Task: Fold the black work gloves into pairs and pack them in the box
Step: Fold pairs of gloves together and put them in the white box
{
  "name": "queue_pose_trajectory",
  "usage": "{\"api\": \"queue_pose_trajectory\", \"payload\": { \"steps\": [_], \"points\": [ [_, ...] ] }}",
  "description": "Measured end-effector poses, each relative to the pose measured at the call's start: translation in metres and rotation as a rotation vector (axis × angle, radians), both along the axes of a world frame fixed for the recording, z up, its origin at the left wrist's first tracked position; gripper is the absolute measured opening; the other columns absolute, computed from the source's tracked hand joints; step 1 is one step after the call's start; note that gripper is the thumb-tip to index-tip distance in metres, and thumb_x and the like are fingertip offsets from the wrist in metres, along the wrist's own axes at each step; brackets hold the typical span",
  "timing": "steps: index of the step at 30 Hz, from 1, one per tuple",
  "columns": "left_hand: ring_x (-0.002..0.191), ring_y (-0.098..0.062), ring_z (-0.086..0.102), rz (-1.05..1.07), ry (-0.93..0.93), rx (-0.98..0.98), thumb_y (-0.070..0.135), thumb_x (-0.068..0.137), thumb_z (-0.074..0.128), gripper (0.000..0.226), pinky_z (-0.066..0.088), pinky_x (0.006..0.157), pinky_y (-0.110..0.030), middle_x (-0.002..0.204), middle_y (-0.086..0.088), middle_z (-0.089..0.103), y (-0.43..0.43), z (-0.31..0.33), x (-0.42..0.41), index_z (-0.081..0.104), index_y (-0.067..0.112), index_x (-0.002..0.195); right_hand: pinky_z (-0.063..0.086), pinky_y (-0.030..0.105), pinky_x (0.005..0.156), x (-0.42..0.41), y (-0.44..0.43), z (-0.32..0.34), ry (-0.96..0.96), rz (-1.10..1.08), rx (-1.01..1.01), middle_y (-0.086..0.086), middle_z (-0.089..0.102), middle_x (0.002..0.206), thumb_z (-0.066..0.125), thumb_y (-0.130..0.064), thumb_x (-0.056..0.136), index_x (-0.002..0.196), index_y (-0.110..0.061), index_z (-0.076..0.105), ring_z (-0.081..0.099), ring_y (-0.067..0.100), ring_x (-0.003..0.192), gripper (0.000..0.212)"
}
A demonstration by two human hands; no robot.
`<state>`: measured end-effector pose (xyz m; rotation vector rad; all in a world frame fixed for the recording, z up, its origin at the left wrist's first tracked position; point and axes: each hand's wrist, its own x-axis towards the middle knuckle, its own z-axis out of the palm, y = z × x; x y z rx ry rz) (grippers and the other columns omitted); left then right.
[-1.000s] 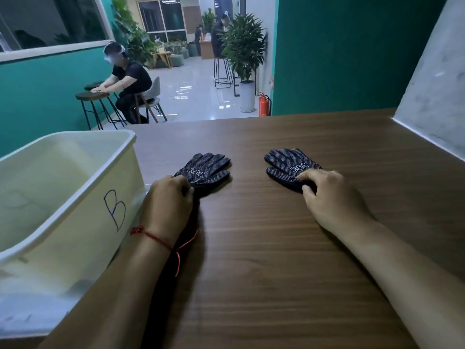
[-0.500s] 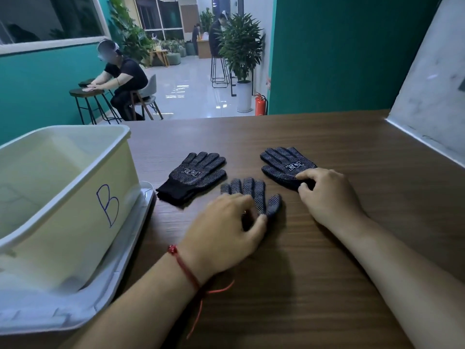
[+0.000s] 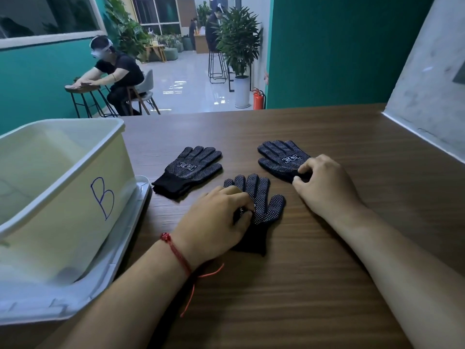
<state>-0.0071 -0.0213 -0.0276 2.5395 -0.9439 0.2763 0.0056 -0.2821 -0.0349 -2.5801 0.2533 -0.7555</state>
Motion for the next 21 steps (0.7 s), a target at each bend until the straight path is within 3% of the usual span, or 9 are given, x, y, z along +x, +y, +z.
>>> {"api": "queue_pose_trajectory", "payload": {
  "steps": [4,12,18,21],
  "points": [
    [0.100,-0.014,0.058,0.126,-0.101,0.088,0.049,0.091,0.049,0.026,0.045,0.086,-0.034,0.097,0.015,0.064,0.002,0.005,-0.002,0.069,0.033,0.094,0.054,0.038,0.077,-0.002,-0.001,0.002,0.023,0.008,-0.067,0.006,0.069,0.092,0.073,-0.020,0.087,0.081,-0.017,0.074,0.066,0.034,0.091,0.007],
    [0.100,-0.018,0.059,0.085,-0.035,0.060,0.048,0.091,0.051,0.023,0.051,0.089,-0.040,0.098,0.012,0.062,0.001,0.006,0.001,0.066,0.031,0.095,0.045,0.039,0.077,-0.007,0.006,0.008,-0.021,0.000,-0.064,0.007,0.066,0.092,0.062,-0.018,0.094,0.086,-0.011,0.063,0.059,0.035,0.093,0.010],
    [0.100,-0.016,0.060,0.106,-0.101,0.097,0.054,0.095,0.050,0.028,0.046,0.089,-0.038,0.097,0.014,0.063,-0.003,0.007,-0.004,0.068,0.033,0.092,0.042,0.034,0.058,-0.032,0.025,0.040,-0.147,0.035,0.261,-0.002,0.061,0.066,0.055,-0.025,0.099,0.086,-0.019,0.057,0.058,0.018,0.063,0.014],
    [0.086,-0.016,0.059,0.061,-0.107,-0.070,0.046,0.102,0.053,0.035,0.047,0.079,-0.038,0.083,0.009,0.061,-0.006,0.010,-0.005,0.066,0.023,0.080,0.045,0.033,0.059,-0.036,0.033,0.048,-0.144,0.108,0.594,-0.001,0.055,0.064,0.054,-0.027,0.100,0.083,-0.017,0.056,0.052,0.010,0.059,0.020]
  ]
}}
